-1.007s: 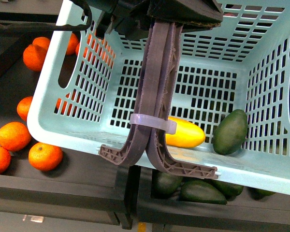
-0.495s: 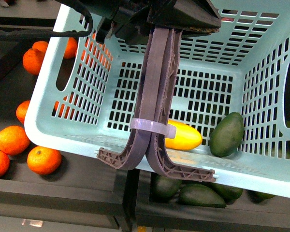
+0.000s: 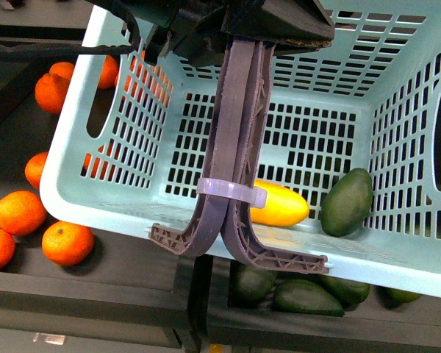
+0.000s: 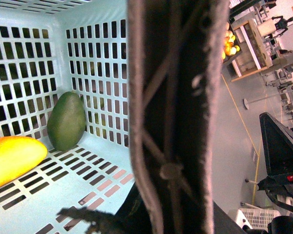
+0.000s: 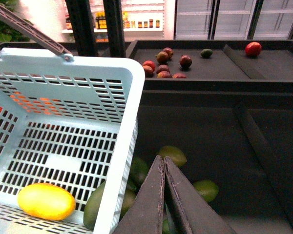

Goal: Pick mango and avocado into basket

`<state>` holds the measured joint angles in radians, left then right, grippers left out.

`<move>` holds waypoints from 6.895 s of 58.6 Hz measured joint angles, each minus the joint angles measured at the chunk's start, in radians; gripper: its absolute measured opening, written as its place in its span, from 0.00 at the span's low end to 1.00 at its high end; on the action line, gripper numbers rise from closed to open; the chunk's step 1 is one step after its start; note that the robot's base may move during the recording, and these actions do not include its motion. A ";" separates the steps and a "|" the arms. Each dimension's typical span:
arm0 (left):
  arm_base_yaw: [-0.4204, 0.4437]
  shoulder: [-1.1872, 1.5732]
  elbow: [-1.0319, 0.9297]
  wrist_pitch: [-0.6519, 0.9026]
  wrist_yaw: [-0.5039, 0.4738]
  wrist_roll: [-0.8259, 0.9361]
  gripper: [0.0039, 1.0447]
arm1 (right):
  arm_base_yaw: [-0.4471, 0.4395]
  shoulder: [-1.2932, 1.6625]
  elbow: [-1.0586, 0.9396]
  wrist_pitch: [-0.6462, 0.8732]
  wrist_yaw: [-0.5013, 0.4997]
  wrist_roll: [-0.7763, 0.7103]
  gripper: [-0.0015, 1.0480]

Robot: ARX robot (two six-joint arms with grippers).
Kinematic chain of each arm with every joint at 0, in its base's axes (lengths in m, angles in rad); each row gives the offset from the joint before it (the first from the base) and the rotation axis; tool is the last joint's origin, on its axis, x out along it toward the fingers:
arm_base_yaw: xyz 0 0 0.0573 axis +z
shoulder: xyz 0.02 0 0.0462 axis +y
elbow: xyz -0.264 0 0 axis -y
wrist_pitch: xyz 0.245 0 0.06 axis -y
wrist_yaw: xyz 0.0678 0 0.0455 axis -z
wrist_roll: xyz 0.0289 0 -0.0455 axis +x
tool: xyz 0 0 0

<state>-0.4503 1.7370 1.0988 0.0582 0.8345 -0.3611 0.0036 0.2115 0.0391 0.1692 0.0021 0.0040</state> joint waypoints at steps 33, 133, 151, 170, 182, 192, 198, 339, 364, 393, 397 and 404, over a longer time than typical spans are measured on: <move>0.000 0.000 0.000 0.000 0.000 0.000 0.05 | 0.000 -0.204 -0.012 -0.167 -0.002 0.000 0.02; -0.001 0.001 0.000 0.000 -0.003 0.001 0.05 | 0.000 -0.208 -0.012 -0.171 0.000 -0.001 0.92; 0.003 0.001 0.000 0.000 -0.003 0.002 0.05 | -0.001 -0.209 -0.012 -0.171 -0.003 -0.001 0.92; -0.075 0.075 -0.063 0.454 -0.834 -0.409 0.05 | -0.002 -0.209 -0.013 -0.171 -0.006 -0.002 0.92; 0.034 0.246 0.125 0.531 -1.449 -0.909 0.04 | -0.002 -0.209 -0.013 -0.171 0.001 -0.001 0.92; 0.111 0.348 0.222 0.523 -1.450 -1.013 0.04 | -0.002 -0.209 -0.013 -0.171 0.000 -0.001 0.92; 0.126 0.436 0.257 0.498 -1.378 -1.083 0.04 | -0.002 -0.209 -0.013 -0.171 0.000 -0.001 0.92; 0.447 -1.030 -1.084 0.626 -0.835 0.350 0.02 | -0.002 -0.209 -0.013 -0.171 0.000 -0.001 0.92; 0.447 -1.450 -1.085 0.231 -0.835 0.350 0.02 | -0.002 -0.209 -0.013 -0.171 0.000 -0.001 0.92; 0.447 -1.727 -1.085 -0.054 -0.835 0.350 0.02 | -0.002 -0.209 -0.013 -0.171 0.000 -0.001 0.92; 0.447 -1.730 -1.085 -0.055 -0.835 0.350 0.02 | -0.002 -0.209 -0.013 -0.171 0.000 -0.001 0.92; 0.447 -1.731 -1.085 -0.056 -0.835 0.350 0.02 | -0.002 -0.209 -0.013 -0.171 0.000 -0.001 0.92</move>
<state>-0.0032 0.0063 0.0143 0.0017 -0.0002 -0.0109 0.0013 0.0029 0.0261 -0.0013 0.0025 0.0029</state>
